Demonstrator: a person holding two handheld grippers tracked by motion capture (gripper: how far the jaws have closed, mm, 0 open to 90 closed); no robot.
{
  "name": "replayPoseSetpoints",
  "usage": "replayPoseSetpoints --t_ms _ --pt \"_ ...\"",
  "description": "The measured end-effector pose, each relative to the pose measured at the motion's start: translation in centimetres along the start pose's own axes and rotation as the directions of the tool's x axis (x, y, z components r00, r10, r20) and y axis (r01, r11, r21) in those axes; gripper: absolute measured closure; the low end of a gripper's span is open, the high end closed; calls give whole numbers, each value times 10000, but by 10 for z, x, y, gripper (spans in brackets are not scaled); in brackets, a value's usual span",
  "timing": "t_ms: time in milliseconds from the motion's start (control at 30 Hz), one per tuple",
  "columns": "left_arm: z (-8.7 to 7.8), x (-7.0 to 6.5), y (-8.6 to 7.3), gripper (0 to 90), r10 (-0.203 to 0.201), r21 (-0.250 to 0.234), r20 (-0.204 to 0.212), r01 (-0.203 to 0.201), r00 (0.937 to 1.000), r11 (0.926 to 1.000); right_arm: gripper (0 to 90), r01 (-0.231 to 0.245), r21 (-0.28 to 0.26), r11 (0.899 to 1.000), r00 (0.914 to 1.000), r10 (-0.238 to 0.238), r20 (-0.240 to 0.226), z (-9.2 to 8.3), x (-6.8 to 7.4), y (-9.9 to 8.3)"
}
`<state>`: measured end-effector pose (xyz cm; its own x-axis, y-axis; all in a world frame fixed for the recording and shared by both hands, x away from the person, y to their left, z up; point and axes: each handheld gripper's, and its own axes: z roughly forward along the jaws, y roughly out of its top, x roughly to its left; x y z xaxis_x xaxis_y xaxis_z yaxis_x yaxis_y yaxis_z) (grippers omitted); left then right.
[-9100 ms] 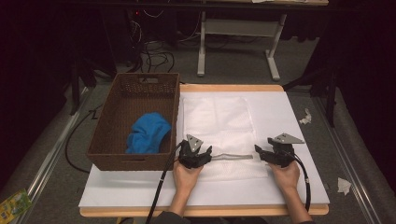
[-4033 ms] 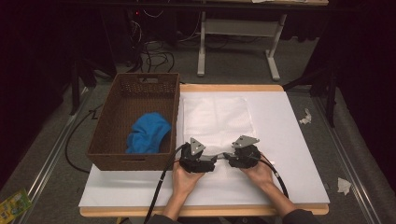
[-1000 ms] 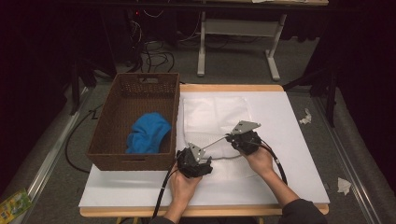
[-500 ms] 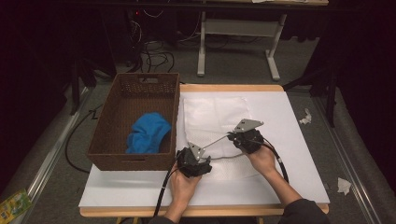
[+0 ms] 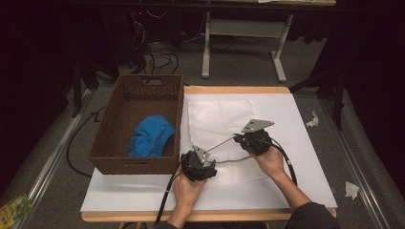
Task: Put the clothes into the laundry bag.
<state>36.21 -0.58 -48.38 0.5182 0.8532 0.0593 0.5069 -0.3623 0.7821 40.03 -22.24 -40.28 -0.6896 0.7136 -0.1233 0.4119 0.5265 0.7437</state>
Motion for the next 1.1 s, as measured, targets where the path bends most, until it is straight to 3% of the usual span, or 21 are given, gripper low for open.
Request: replayPoseSetpoints --t_ms 267,567,1100 --pt "1 0 0 223 -42 64 -13 42 10000 10000 892 -237 -79 9997 9993 234 -280 -7 -7 4" --pt "1 -1 0 238 31 77 -23 -31 10000 10000 892 -355 -245 9991 9991 350 -221 -11 -13 8" --pt "3 1 1 237 -79 244 15 78 10000 9997 892 254 -138 9996 9997 -255 -19 -17 -12 27"
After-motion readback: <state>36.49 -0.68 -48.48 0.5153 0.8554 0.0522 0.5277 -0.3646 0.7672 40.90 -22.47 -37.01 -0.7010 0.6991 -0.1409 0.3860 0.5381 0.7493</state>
